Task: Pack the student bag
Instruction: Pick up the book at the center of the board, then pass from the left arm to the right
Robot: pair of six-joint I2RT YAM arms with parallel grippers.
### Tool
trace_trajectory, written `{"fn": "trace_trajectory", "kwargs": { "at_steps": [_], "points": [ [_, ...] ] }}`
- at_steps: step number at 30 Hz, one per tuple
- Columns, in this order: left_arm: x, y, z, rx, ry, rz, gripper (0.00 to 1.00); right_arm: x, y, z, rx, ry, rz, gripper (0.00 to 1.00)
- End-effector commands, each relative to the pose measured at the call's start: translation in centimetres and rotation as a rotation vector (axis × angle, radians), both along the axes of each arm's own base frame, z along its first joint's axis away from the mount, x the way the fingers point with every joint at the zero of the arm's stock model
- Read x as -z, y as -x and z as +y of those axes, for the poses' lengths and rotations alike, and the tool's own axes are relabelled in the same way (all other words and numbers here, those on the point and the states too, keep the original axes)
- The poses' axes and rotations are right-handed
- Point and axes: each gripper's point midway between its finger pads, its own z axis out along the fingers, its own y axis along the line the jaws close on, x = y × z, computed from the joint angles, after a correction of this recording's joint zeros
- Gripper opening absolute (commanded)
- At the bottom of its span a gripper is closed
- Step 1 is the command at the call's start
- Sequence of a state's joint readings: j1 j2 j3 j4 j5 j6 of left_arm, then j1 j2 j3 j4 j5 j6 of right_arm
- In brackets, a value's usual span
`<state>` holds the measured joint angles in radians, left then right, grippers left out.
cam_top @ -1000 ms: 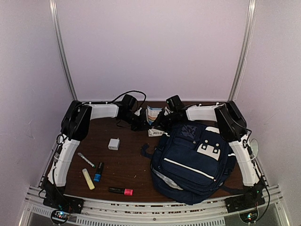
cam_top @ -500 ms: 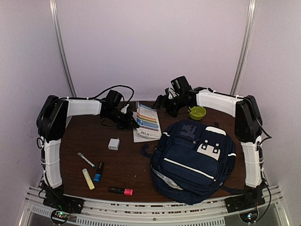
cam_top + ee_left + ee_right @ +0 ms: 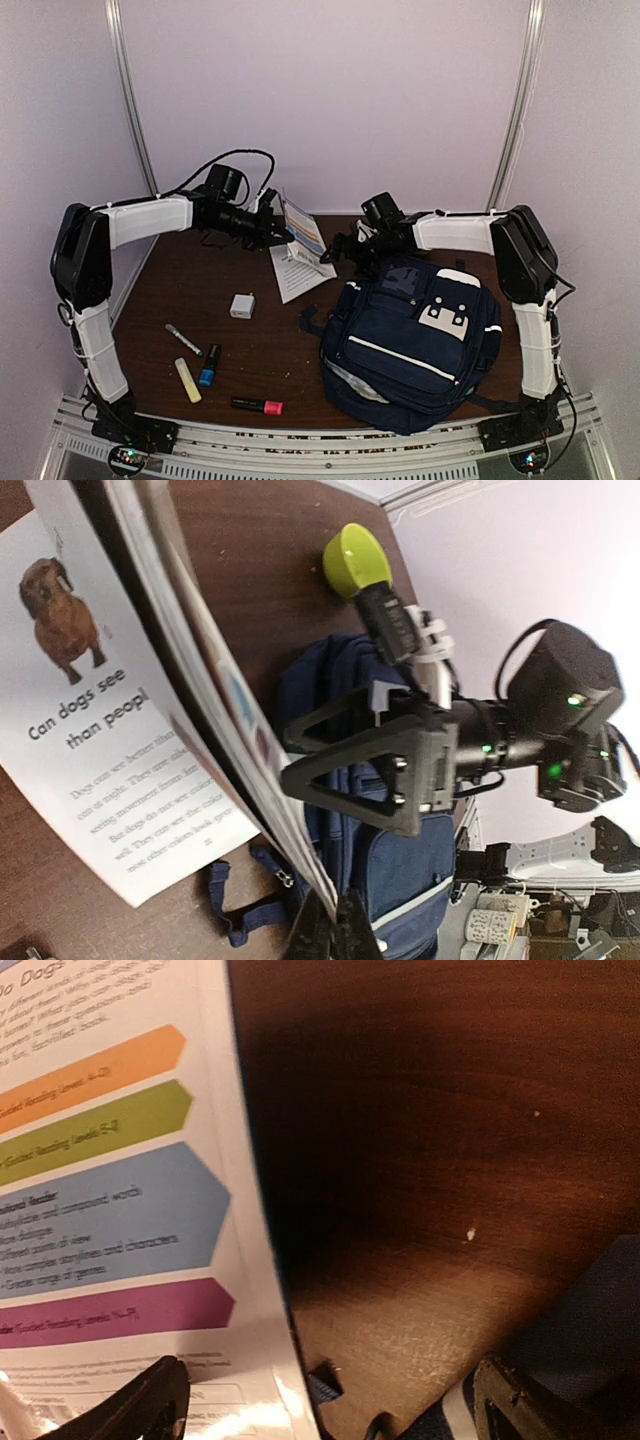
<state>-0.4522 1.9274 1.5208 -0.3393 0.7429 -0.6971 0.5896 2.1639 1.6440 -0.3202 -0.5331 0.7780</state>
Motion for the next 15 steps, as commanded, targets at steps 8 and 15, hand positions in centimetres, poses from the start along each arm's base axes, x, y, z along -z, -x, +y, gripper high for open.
{"fn": "trace_trajectory", "kwargs": {
  "at_steps": [8, 15],
  "points": [
    [-8.0, 1.8, -0.5, 0.079, 0.174, -0.178, 0.0, -7.4, 1.1, 5.2, -0.065, -0.52, -0.004, 0.91],
    [-8.0, 2.1, -0.5, 0.084, 0.188, -0.195, 0.0, -13.3, 3.1, 6.6, -0.128, -0.823, -0.012, 0.81]
  ]
}}
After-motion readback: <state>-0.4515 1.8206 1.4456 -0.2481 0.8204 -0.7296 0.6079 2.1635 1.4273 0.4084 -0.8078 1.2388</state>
